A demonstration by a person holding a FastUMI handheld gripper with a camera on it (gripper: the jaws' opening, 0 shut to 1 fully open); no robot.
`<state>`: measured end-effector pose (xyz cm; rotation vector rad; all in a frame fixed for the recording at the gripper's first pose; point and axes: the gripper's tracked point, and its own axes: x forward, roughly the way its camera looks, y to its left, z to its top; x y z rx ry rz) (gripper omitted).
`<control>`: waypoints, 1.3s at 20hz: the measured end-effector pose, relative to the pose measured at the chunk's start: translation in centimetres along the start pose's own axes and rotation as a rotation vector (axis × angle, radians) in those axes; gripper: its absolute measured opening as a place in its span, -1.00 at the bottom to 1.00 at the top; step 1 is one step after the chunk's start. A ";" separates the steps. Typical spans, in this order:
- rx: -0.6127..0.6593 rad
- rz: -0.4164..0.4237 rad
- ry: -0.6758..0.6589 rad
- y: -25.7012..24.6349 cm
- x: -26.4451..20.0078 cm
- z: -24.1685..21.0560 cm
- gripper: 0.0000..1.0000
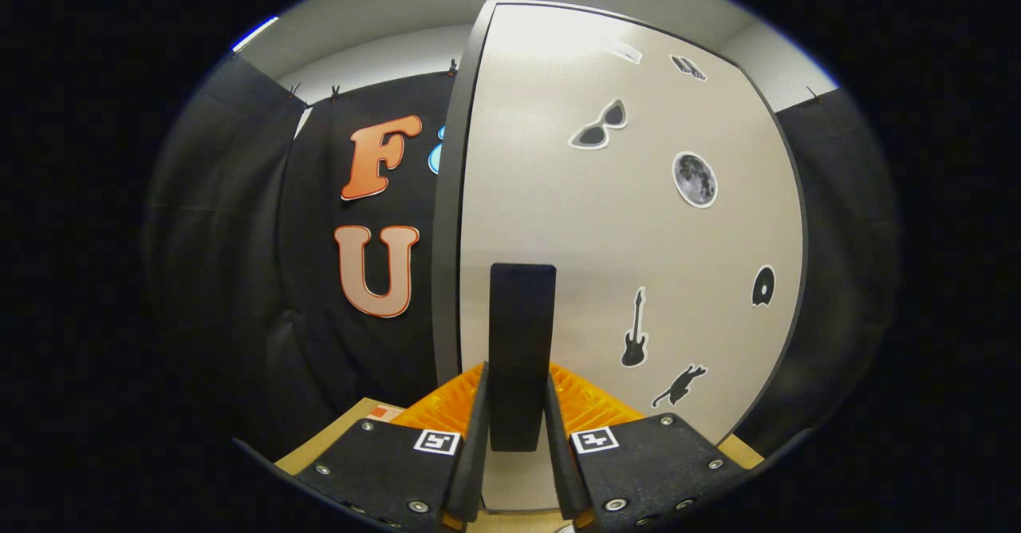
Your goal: Open the shoe cabinet door, grab the shoes and put them into the shoe cabinet, then close the shoe cabinet door.
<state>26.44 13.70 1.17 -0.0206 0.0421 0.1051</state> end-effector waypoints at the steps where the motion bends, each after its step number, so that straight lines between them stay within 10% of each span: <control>1: 0.008 0.008 0.005 0.0 0.0 -0.1 -0.29; 26: 0.019 0.018 0.006 -4.0 -7.9 0.1 -0.39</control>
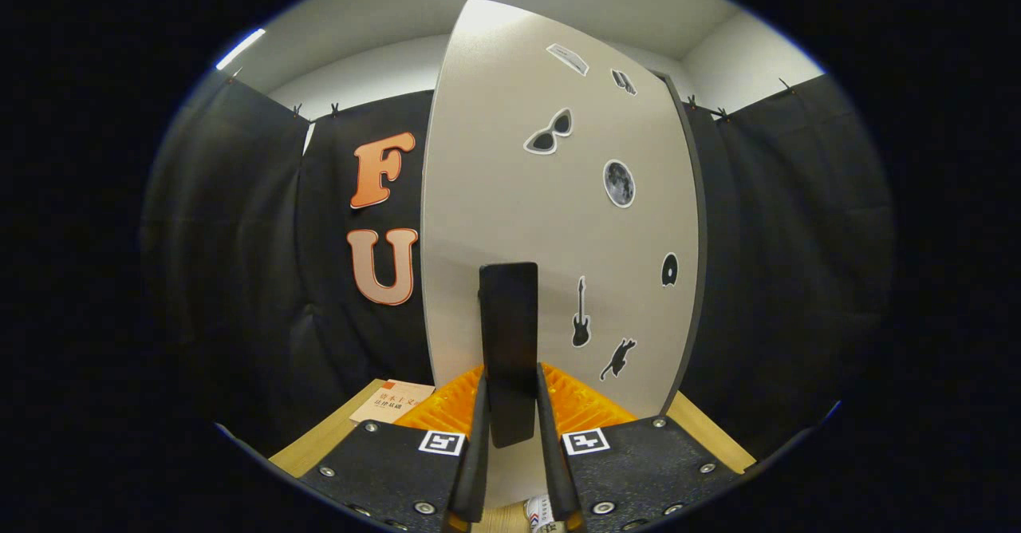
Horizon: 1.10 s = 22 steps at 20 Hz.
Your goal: Open the shoe cabinet door, grab the shoes and put them into the shoe cabinet, then close the shoe cabinet door.
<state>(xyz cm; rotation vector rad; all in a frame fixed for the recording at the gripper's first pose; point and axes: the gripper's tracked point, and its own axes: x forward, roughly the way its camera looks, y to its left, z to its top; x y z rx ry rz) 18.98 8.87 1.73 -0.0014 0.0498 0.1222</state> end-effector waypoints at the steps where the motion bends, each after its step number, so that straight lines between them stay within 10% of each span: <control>1: -0.005 -0.001 -0.004 -0.2 -0.3 0.1 -0.39; 22: -0.001 -0.096 0.000 -5.9 -4.3 -0.4 -0.39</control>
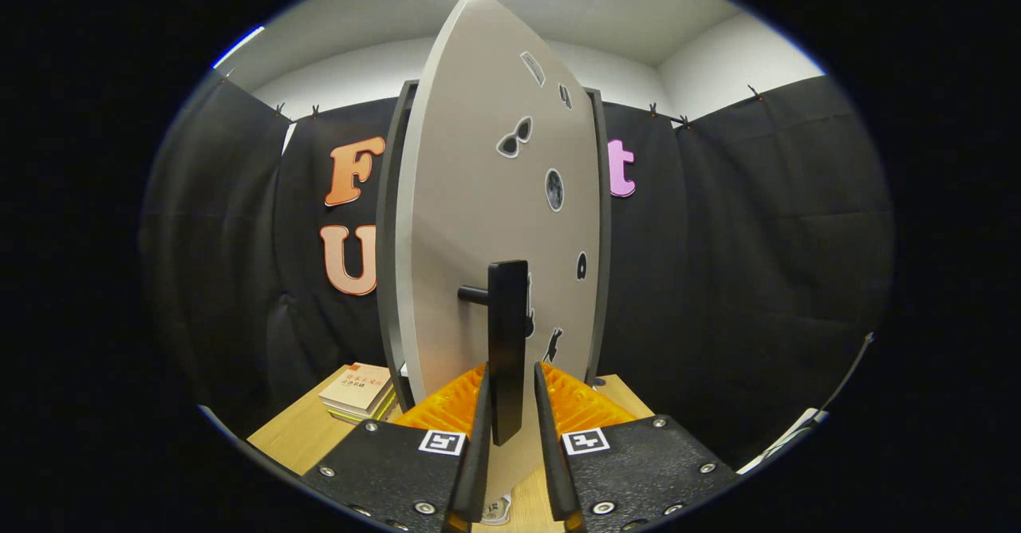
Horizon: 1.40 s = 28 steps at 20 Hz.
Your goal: Open the shoe cabinet door, grab the shoes and put them into the shoe cabinet, then close the shoe cabinet door.
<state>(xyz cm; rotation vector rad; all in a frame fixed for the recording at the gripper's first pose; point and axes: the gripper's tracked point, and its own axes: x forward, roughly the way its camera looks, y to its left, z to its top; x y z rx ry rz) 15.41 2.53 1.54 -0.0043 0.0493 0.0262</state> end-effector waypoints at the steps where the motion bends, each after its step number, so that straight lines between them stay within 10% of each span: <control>1: -0.002 -0.006 0.000 -0.2 -0.1 0.0 -0.39; 28: 0.040 -0.156 -0.006 -8.8 -1.2 -1.5 -0.36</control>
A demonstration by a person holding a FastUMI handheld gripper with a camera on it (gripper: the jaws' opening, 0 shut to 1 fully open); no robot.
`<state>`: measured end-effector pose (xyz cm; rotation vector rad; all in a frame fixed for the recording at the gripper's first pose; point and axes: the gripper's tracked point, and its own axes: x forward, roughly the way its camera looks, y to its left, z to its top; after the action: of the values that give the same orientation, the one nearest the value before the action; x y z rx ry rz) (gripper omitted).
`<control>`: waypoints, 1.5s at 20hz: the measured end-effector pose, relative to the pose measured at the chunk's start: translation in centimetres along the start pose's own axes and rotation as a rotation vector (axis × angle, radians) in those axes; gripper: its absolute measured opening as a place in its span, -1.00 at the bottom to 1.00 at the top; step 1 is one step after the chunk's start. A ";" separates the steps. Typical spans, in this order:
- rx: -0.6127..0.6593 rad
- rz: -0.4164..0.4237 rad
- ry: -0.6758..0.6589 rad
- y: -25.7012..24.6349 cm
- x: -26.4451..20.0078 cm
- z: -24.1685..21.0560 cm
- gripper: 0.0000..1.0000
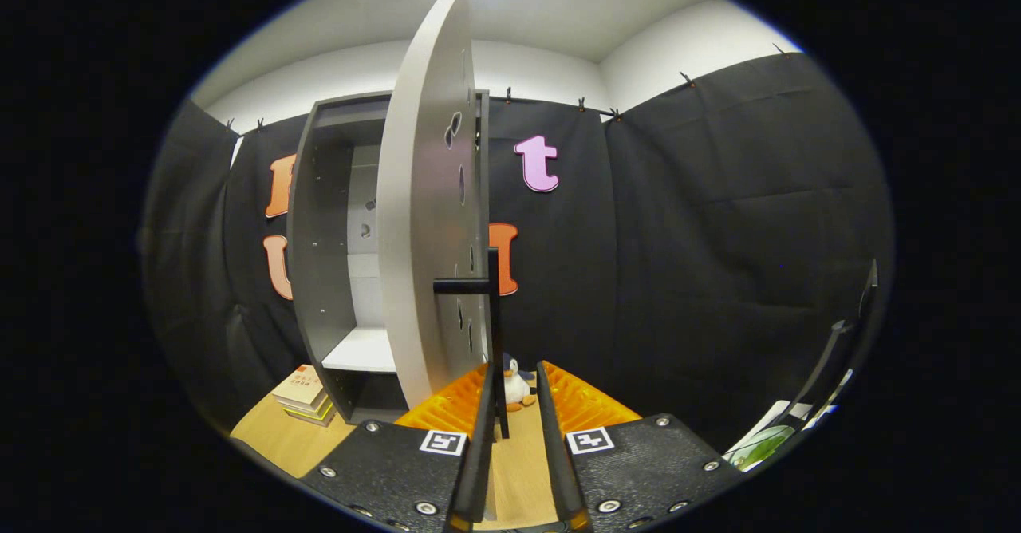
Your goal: Open the shoe cabinet door, grab the shoes and put them into the shoe cabinet, then close the shoe cabinet door.
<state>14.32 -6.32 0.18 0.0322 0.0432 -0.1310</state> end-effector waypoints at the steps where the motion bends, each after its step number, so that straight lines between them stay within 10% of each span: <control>1: -0.012 0.000 -0.003 0.1 0.1 0.1 -0.36; 17: -0.027 -0.059 -0.032 -2.8 -2.5 1.3 -0.36; 30: -0.036 0.141 -0.029 8.4 -2.3 1.0 -0.36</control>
<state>13.19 2.24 1.49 -0.0026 0.0143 0.0108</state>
